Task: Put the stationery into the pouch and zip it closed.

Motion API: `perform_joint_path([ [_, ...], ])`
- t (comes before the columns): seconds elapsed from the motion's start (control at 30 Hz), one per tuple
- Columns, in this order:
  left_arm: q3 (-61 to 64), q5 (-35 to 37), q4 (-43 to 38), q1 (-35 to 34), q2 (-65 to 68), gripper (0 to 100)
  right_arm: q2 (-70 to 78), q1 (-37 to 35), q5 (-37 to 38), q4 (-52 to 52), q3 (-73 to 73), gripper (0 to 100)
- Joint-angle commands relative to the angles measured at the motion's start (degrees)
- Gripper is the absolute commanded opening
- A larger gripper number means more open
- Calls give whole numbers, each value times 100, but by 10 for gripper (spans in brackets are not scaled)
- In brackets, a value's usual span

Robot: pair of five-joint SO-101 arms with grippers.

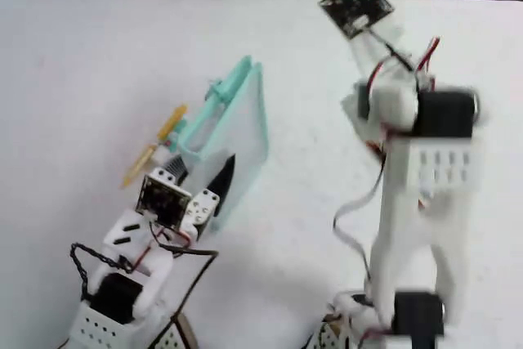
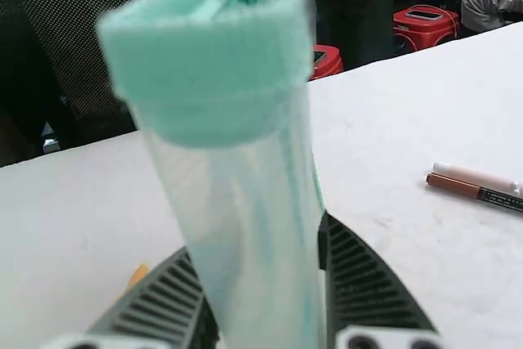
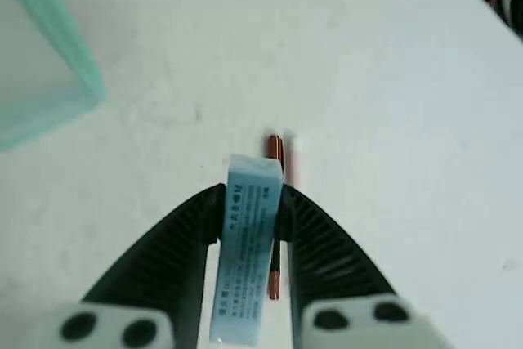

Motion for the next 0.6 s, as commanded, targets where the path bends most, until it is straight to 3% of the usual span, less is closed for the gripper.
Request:
perform_joint_path([
  [0.0, -9, -18, -62, -57, 31, 158, -1095, -725, -519, -312, 9, 18],
  [0.3, -9, -18, -62, -57, 31, 158, -1965, -3697, -721, -1288, 105, 18],
  [0.43, -9, -9, -53, -48, 31, 162, -1886, -4233, -765, -2334, 501, 18],
  [0.57, -9, -9, -53, -48, 31, 173, -1815, -4382, -1363, -3116, 1169, 18],
])
